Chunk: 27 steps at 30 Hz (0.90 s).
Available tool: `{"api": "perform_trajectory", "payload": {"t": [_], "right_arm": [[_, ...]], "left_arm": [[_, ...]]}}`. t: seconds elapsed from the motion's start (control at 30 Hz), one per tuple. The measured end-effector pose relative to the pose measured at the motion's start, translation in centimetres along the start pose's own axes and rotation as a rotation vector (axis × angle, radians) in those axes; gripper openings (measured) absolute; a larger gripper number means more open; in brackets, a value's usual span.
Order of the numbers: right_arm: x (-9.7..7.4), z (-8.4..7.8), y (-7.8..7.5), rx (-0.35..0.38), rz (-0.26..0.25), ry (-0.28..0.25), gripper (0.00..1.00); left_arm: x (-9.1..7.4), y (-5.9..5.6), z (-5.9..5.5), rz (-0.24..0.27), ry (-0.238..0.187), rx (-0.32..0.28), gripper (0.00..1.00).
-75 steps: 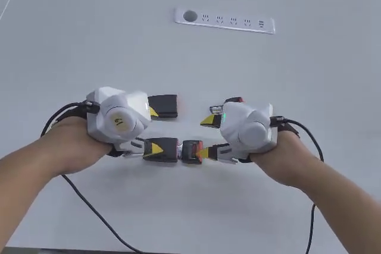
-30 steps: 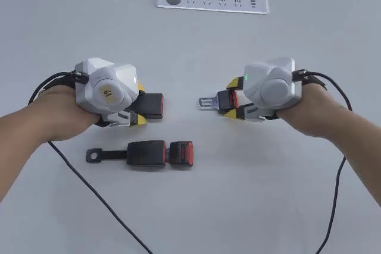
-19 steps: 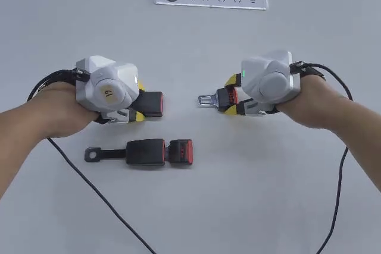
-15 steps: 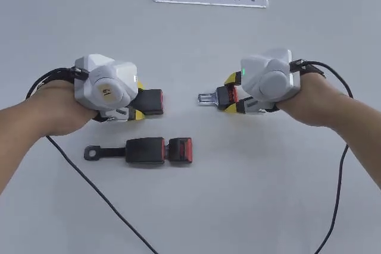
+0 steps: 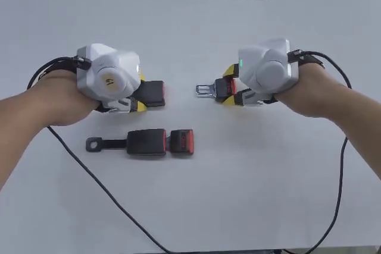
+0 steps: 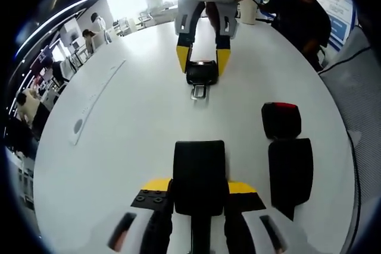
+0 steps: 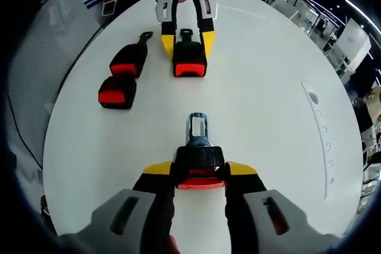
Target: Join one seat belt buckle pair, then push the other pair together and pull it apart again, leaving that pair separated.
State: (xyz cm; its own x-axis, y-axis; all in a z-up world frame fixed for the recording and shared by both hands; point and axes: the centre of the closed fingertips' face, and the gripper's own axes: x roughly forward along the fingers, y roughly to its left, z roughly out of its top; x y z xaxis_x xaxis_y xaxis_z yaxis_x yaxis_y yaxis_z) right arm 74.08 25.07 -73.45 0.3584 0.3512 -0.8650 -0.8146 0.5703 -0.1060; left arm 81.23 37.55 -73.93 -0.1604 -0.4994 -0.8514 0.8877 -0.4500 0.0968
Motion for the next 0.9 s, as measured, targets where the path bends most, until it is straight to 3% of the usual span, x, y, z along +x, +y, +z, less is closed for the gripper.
{"api": "perform_trajectory", "payload": {"t": [0.73, 0.9], "right_arm": [[3.0, 5.5, 0.8, 0.002, -0.042, -0.034, 0.3], [3.4, 5.8, 0.7, -0.006, -0.043, -0.033, 0.3]], "left_arm": [[0.0, 0.1, -0.1, 0.033, 0.006, -0.057, 0.33], [-0.1, 0.0, -0.1, 0.042, 0.009, -0.064, 0.33]]}}
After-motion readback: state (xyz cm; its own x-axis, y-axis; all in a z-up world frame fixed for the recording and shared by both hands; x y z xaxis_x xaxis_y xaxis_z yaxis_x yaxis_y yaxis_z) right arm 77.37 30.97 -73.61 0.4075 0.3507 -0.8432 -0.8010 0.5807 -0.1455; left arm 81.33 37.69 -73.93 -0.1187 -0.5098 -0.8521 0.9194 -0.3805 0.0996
